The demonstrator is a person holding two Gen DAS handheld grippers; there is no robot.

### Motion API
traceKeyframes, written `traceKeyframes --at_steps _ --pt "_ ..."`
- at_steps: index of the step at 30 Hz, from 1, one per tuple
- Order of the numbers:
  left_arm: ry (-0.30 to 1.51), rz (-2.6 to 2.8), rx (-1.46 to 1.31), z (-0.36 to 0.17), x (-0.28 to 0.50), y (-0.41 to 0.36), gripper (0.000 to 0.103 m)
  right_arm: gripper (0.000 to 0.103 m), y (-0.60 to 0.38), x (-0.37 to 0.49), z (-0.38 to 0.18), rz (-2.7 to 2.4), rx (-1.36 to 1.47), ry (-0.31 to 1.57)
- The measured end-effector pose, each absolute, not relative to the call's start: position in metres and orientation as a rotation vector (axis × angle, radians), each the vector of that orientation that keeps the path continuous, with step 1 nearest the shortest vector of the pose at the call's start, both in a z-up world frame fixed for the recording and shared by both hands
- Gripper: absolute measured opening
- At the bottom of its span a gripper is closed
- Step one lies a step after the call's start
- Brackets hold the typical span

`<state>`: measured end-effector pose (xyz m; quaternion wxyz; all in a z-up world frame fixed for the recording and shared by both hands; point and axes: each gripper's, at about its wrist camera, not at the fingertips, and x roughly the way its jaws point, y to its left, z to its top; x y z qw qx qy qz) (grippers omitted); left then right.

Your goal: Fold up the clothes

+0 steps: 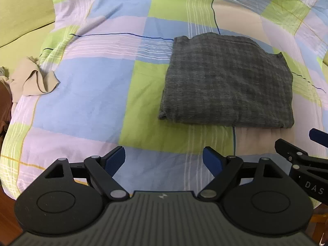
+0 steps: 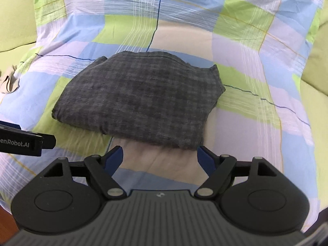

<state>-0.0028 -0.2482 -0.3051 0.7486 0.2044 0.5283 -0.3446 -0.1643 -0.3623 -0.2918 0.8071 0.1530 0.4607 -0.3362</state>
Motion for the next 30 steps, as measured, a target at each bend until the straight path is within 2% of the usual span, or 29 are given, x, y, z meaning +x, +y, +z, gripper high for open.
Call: traceKeyframes --at_steps 12,22,30 --pt "1.147 -0.763 0.440 -0.288 -0.030 -0.242 0.085 0.083 -0.342 -0.176 -0.274 -0.701 0.328 0.948" --pt "1.133 -0.806 0.473 -0.289 -0.076 -0.258 0.085 0.085 -0.359 -0.233 -0.271 -0.792 0.450 0.903" --pt "1.143 -0.813 0.489 -0.296 -0.081 -0.265 0.085 0.086 -0.363 -0.252 -0.281 -0.804 0.464 0.911"
